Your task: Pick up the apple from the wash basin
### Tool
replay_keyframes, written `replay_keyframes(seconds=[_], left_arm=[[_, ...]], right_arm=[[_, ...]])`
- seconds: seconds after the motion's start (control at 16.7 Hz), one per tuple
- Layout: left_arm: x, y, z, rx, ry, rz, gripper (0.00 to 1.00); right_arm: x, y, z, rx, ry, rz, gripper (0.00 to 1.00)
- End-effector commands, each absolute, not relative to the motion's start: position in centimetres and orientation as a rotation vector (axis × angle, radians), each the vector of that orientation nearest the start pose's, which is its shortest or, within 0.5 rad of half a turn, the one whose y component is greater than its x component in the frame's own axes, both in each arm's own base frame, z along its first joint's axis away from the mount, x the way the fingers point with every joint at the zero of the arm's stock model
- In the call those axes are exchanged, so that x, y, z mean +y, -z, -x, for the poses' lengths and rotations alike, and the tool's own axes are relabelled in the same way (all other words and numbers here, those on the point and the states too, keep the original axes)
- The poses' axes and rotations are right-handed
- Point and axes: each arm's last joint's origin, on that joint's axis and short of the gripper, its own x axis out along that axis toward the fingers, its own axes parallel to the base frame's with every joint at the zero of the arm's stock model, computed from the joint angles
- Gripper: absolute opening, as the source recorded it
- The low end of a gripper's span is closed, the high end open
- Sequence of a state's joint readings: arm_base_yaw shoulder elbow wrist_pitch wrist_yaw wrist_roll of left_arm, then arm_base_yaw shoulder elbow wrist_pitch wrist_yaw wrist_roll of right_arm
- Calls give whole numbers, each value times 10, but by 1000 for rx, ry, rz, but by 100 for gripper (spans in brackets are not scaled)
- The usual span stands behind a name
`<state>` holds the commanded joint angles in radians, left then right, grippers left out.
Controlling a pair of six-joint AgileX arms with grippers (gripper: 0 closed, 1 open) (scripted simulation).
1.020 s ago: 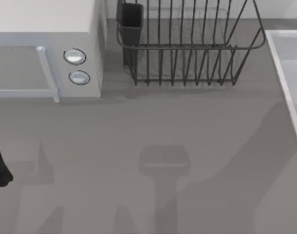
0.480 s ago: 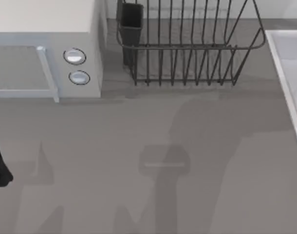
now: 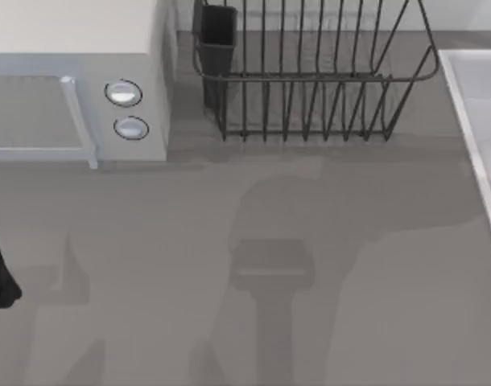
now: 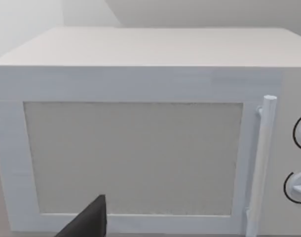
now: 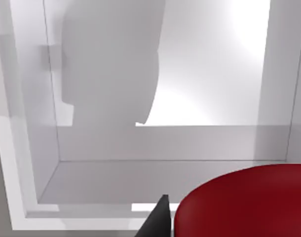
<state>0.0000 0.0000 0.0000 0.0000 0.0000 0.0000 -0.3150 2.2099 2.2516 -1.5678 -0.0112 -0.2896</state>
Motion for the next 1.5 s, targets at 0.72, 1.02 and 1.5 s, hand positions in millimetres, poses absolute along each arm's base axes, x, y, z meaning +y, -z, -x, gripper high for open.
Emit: replay_keyframes(seconds=[0.72, 1.02, 1.5], left_arm=[[-1, -160, -106, 0, 0, 0, 100], [-1, -160, -106, 0, 0, 0, 100], [-1, -160, -106, 0, 0, 0, 100]], right_arm=[[104, -277, -374, 1564, 2, -14, 0], [186, -271, -310, 1571, 7, -8, 0], [195, -264, -299, 1578, 13, -9, 0]])
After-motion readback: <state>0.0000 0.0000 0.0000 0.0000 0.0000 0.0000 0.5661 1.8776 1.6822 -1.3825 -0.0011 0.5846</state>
